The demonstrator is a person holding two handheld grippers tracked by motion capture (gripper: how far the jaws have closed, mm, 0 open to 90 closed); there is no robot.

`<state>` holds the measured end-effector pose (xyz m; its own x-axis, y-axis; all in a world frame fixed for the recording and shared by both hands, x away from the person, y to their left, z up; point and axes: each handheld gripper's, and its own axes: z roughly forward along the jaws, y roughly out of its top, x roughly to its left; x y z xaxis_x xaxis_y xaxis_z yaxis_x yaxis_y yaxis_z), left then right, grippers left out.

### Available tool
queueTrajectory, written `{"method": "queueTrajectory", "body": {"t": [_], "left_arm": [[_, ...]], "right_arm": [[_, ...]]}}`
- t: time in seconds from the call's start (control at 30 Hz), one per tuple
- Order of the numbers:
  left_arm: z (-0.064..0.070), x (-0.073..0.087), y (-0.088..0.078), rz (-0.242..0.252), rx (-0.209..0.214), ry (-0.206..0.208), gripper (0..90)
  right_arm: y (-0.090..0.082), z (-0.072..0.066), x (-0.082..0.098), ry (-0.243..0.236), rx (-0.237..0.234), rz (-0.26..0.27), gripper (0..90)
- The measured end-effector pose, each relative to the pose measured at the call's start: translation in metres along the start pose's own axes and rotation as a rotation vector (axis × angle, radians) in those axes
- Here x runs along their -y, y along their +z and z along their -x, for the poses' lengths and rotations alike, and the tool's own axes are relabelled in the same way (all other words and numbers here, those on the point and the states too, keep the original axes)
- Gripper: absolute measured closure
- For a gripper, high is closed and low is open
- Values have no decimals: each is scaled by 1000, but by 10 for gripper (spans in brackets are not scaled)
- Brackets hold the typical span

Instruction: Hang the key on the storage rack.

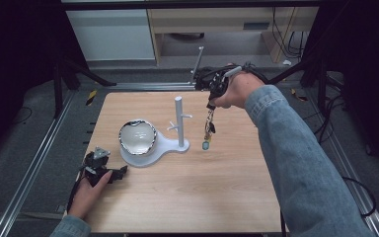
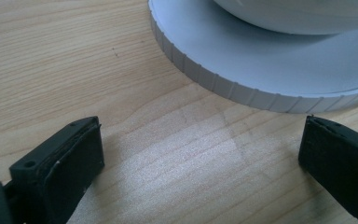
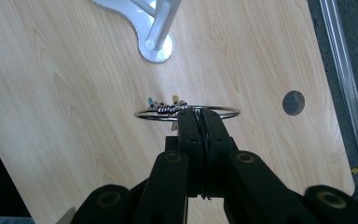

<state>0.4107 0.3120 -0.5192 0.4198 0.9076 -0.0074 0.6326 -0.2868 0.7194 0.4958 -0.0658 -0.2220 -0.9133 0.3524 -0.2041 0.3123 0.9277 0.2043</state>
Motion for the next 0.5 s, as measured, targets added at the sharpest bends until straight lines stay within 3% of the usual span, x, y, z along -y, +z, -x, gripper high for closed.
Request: {"method": "queueTrajectory", "body": {"t": [0.5], "left_arm": [[0, 0, 0, 1, 0, -3, 0]], "right_arm": [[-3, -4, -14, -18, -3, 13, 888]]}}
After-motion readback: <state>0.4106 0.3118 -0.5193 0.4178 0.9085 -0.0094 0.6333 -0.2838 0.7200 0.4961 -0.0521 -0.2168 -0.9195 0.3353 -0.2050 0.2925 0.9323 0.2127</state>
